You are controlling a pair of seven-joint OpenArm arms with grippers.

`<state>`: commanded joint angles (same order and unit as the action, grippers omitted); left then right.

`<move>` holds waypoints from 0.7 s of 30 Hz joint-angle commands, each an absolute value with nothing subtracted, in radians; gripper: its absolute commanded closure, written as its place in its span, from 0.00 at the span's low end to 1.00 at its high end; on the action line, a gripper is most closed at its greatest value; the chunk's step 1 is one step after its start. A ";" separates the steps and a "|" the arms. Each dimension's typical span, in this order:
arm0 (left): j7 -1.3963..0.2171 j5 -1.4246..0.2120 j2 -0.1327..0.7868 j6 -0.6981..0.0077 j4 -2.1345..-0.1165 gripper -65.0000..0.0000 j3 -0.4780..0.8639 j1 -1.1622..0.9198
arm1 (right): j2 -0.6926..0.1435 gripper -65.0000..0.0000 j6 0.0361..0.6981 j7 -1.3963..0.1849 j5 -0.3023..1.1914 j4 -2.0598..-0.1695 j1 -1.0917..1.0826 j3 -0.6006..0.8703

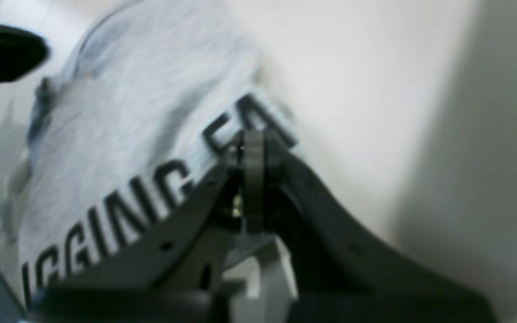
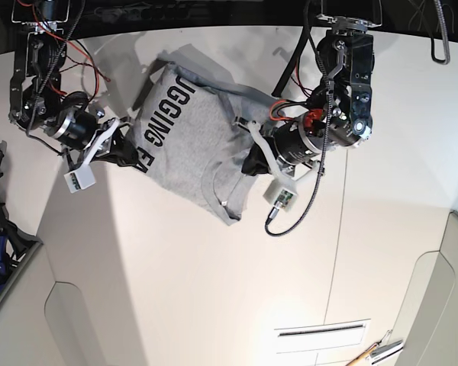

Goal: Fold the T-shirt properly
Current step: 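Flatten and square the folded shirt bundle with both grippers, then release the shirt and lift both grippers away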

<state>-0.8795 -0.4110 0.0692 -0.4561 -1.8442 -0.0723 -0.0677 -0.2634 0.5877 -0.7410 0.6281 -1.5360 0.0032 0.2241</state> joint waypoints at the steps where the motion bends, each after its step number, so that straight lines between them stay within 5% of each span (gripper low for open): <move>1: -0.881 -0.422 0.087 -0.456 -1.871 1.00 -0.072 -0.075 | -0.264 1.00 0.588 -0.741 0.628 -1.536 -0.012 0.231; 14: -0.916 -0.448 0.155 -0.470 -1.930 1.00 -0.073 -0.315 | -0.266 1.00 0.591 -0.711 0.531 -1.346 -0.176 0.139; 21: -0.901 -0.490 0.155 -0.494 -1.862 1.00 -0.073 -0.282 | -0.265 1.00 0.591 -0.725 0.548 -1.293 -0.179 0.044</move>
<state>-0.9012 -0.4896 0.1551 -0.4942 -1.8622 -0.0727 -0.2817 -0.2653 0.5907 -0.7246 0.5476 -1.2934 -0.1791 0.0437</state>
